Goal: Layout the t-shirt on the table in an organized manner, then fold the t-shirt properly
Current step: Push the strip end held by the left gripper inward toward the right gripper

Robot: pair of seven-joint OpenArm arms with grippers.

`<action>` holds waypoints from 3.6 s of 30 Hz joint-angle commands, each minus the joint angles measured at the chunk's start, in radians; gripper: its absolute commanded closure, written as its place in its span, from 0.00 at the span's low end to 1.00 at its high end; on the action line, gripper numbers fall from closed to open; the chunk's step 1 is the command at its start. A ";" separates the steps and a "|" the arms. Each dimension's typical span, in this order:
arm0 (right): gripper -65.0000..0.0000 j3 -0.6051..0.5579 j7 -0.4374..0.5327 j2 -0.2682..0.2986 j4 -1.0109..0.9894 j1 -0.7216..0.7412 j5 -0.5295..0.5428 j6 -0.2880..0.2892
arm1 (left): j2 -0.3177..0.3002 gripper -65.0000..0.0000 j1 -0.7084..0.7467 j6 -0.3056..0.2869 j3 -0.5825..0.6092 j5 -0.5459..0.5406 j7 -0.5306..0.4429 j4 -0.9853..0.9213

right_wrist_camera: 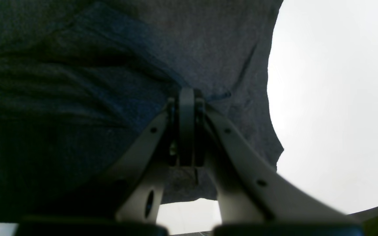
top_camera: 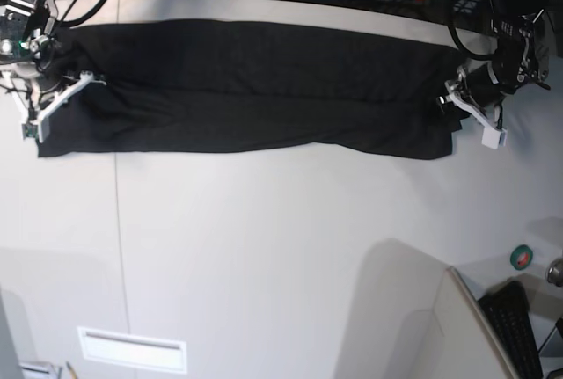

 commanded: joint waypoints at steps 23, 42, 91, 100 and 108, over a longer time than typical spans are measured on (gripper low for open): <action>1.00 0.002 0.009 0.009 0.018 0.004 0.007 0.001 | -0.102 1.00 0.246 0.290 0.058 0.024 -0.215 0.582; 1.00 0.004 0.009 0.009 0.017 0.008 0.007 0.001 | -0.062 1.00 0.126 0.550 0.652 0.022 -0.195 0.745; 1.00 0.004 0.009 0.007 0.017 0.004 0.007 0.001 | 0.050 0.08 0.073 0.550 0.713 0.018 0.034 0.798; 1.00 0.004 0.009 0.007 0.015 0.002 0.007 0.001 | 0.022 1.00 0.123 0.551 0.640 0.022 0.032 0.740; 1.00 0.004 0.009 0.007 0.015 0.004 0.007 0.001 | 0.031 1.00 0.126 0.551 0.656 0.022 0.032 0.640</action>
